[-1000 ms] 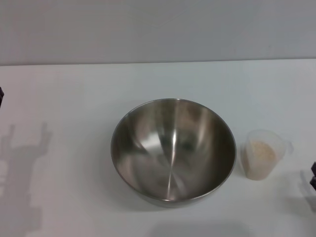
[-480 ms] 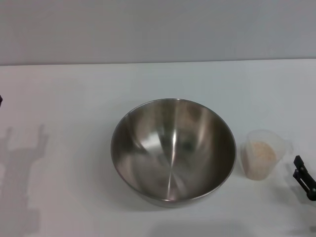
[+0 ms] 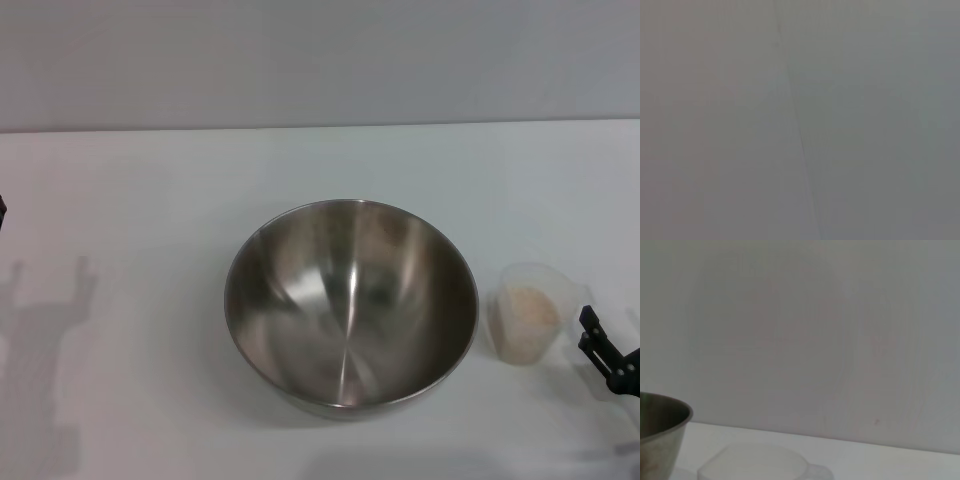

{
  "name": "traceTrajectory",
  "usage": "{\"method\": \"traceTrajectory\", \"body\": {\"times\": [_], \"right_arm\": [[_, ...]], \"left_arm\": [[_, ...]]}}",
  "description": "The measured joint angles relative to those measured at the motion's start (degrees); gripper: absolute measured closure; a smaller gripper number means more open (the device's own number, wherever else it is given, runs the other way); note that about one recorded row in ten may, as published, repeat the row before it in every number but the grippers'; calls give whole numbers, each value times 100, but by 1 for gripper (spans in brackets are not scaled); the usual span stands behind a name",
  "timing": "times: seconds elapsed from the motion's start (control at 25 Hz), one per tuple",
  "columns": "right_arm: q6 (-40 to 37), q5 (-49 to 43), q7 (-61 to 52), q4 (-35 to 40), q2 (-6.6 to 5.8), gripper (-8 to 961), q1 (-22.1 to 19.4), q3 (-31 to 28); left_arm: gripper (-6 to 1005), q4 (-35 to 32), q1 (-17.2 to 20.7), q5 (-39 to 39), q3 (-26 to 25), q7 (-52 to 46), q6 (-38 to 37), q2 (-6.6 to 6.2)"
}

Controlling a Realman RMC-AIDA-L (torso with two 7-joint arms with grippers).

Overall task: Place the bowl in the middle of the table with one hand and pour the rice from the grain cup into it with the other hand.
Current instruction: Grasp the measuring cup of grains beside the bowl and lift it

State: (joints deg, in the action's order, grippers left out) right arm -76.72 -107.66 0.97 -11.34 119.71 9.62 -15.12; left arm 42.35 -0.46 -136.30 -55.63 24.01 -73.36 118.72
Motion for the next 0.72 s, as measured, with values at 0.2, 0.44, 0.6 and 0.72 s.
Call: {"method": "traceTrajectory", "body": {"times": [0.2,0.44,0.6,0.72], "right_arm": [[132,17,-13,0,0,205,95,0],[286,30,-16,1,0,215,196,-17],[315,35,-30,1,-6,221,268,-30],[316,35,-36,1,-8,226,288,-16]], "left_arm": [[187,-1,4,-1,2,-1,0,1],[186,-55,-15,-2,83,-3,-16,2],[187,-73,-20,-2,122,-3,-20,2],[187,-83,-15,-2,131,-3,-19,2]]}}
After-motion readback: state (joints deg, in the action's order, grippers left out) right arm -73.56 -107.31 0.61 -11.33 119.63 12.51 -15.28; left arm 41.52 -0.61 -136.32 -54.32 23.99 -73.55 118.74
